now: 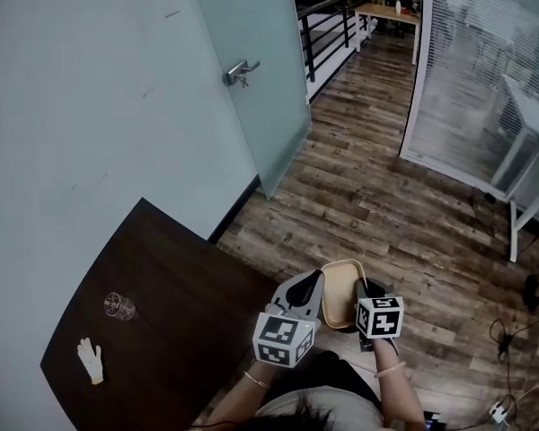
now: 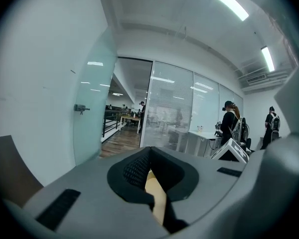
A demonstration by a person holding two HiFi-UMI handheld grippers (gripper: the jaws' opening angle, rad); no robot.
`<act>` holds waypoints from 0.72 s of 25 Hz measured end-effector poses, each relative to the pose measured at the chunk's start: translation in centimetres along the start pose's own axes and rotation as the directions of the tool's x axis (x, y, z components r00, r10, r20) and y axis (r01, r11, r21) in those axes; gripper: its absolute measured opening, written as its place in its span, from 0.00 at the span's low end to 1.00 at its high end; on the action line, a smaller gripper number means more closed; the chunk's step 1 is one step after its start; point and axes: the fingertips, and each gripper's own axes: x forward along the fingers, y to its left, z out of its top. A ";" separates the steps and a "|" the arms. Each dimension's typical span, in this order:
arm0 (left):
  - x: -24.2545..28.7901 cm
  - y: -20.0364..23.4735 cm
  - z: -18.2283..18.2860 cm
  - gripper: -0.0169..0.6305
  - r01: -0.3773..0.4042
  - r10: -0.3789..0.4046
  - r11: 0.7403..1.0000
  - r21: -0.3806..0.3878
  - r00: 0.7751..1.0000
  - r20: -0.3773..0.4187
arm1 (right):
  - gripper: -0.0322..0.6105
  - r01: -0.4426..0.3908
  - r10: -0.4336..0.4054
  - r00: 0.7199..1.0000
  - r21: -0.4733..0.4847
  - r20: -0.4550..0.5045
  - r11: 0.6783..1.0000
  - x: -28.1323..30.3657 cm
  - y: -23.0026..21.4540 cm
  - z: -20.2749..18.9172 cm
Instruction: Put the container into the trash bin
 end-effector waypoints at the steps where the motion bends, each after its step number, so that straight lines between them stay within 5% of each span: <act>1: 0.8 -0.4 0.0 0.05 0.011 -0.011 1.000 0.001 1.000 -0.004 | 0.08 0.010 -0.010 1.000 0.010 0.001 1.000 -0.1 -0.9 0.0; 18: 8.8 -3.7 -2.1 0.05 0.210 -0.208 0.978 0.006 0.973 -0.102 | 0.09 0.162 -0.162 0.987 0.172 -0.013 0.972 0.2 -8.8 -1.9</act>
